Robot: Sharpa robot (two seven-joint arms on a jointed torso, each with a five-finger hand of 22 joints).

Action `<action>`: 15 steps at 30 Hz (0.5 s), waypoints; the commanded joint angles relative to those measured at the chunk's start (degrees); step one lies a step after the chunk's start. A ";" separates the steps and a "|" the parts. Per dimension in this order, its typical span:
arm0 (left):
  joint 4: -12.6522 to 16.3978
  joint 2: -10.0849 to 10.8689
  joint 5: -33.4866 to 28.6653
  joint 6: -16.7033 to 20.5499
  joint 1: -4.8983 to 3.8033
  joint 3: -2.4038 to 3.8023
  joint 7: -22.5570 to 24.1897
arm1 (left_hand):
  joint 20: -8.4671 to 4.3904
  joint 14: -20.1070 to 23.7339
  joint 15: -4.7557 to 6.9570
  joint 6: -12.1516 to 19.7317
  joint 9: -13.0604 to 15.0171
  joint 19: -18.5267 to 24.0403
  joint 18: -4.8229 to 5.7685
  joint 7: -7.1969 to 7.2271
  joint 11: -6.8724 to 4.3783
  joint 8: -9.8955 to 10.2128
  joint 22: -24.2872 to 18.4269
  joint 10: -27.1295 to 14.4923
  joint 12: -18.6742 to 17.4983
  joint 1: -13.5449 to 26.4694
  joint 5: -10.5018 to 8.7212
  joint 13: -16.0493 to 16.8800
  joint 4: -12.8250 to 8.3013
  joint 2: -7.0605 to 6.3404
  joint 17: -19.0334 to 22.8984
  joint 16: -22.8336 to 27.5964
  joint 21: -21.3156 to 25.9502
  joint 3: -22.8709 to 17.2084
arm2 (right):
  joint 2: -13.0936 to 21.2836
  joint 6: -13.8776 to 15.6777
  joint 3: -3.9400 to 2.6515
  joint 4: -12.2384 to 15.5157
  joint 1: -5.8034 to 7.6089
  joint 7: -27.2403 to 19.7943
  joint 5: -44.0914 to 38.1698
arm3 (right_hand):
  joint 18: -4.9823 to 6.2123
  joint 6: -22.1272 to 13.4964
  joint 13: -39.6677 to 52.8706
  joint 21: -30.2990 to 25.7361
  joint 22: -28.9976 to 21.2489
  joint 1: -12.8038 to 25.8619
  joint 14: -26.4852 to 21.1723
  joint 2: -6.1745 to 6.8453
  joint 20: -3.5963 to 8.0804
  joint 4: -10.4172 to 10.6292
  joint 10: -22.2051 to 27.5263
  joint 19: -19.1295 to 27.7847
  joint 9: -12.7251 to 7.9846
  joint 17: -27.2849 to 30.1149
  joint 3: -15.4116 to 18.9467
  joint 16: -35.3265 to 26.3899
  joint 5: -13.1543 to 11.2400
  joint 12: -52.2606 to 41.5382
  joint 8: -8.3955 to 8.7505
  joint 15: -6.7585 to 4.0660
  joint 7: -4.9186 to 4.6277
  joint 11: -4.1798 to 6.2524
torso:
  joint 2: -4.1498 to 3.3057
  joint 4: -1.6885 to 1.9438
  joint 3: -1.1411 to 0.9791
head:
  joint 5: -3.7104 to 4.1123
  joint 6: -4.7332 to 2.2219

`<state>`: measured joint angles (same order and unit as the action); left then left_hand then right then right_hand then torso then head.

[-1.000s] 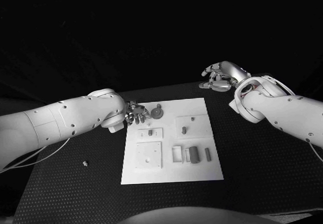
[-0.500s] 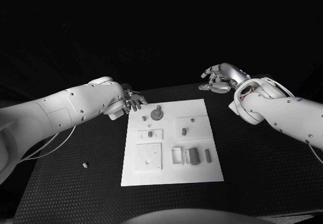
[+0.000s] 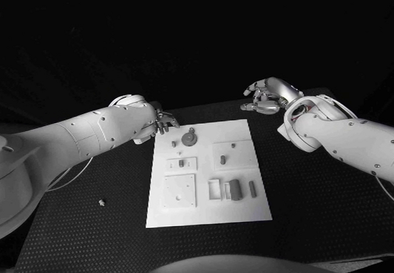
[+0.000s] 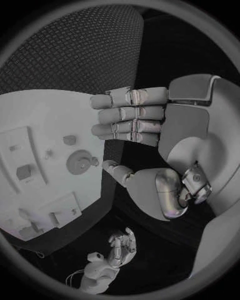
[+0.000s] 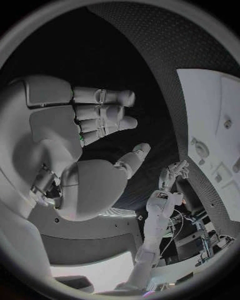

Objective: Assemble the parts on the task board

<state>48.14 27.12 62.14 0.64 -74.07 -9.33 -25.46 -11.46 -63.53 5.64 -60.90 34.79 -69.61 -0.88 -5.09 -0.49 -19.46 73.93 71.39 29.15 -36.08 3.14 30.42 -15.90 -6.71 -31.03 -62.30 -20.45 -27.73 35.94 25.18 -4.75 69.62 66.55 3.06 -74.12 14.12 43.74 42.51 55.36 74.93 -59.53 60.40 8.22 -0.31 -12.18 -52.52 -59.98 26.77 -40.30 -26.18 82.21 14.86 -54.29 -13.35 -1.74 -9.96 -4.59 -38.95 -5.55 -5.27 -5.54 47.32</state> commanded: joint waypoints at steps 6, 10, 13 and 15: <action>-0.60 -0.87 2.02 -3.84 0.32 -0.18 0.50 | 0.11 0.41 0.12 0.28 0.28 0.06 -1.22 0.20 -0.06 0.35 -0.06 -0.48 0.14 1.59 -0.23 -0.18 -0.24 -0.02 0.49 -0.34 0.54 1.65 | -0.36 -0.74 -0.03 0.02 0.00 -0.12 0.05 | 0.88 -0.60 -0.08 -0.21 0.51 0.26 -0.08 -0.24 0.25 0.52 0.05 -0.05 -0.10 0.10 0.01 -0.35 -0.08 -0.37 -0.18 -0.10 -0.95 0.17 | -0.17 -0.02 -0.14 | -0.05 0.25; -1.96 -1.43 2.19 -5.11 0.68 -0.29 -0.21 | 0.11 0.41 0.14 0.26 0.33 0.00 -1.27 0.23 -0.09 0.35 -0.03 -0.47 0.22 1.87 -0.23 -0.23 -0.20 0.23 0.61 -0.46 0.58 1.90 | -0.42 -0.81 -0.03 0.01 0.00 -0.12 0.05 | 0.88 -0.60 -0.09 -0.22 0.51 0.27 -0.08 -0.25 0.25 0.53 0.05 -0.05 -0.11 0.10 0.01 -0.35 -0.07 -0.37 -0.18 -0.10 -0.95 0.17 | -0.16 -0.09 -0.12 | -0.06 0.32; -2.99 -1.95 4.56 -5.10 1.16 -0.35 -0.06 | 0.12 0.50 0.13 0.31 0.36 0.04 -1.29 0.22 -0.08 0.40 -0.02 -0.56 0.25 2.09 -0.24 -0.29 -0.17 0.53 0.73 -0.54 0.66 2.08 | -0.46 -0.81 -0.03 -0.03 0.00 -0.12 0.05 | 0.88 -0.60 -0.09 -0.22 0.51 0.27 -0.07 -0.25 0.25 0.54 0.05 -0.05 -0.11 0.10 0.01 -0.35 -0.07 -0.38 -0.18 -0.10 -0.95 0.17 | -0.16 -0.13 -0.13 | -0.16 0.32; -3.23 -2.12 4.56 -5.59 1.32 -0.41 -0.11 | 0.12 0.52 0.13 0.31 0.37 0.04 -1.30 0.23 -0.08 0.41 -0.01 -0.57 0.27 2.10 -0.23 -0.31 -0.18 0.66 0.77 -0.57 0.68 2.10 | -0.46 -0.81 -0.03 -0.04 0.00 -0.11 0.05 | 0.88 -0.60 -0.09 -0.22 0.51 0.27 -0.07 -0.26 0.25 0.55 0.05 -0.05 -0.11 0.10 0.01 -0.35 -0.07 -0.38 -0.18 -0.10 -0.95 0.17 | -0.12 -0.11 -0.15 | -0.14 0.33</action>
<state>45.03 25.22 64.66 -2.81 -72.79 -9.74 -25.53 -11.44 -63.33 5.82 -60.86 35.07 -69.60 -1.07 -5.06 -0.62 -19.25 73.94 71.13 29.15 -34.59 3.14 30.20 -16.14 -6.12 -30.31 -62.57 -20.01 -25.92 35.54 24.97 -4.75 69.57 66.54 3.09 -74.06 14.13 43.74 42.48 55.36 74.93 -59.53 60.40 8.22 -0.34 -11.87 -52.52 -59.96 26.72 -40.25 -26.16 82.21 14.86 -54.29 -13.35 -1.74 -9.96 -4.59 -39.13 -5.64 -5.41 -5.66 47.64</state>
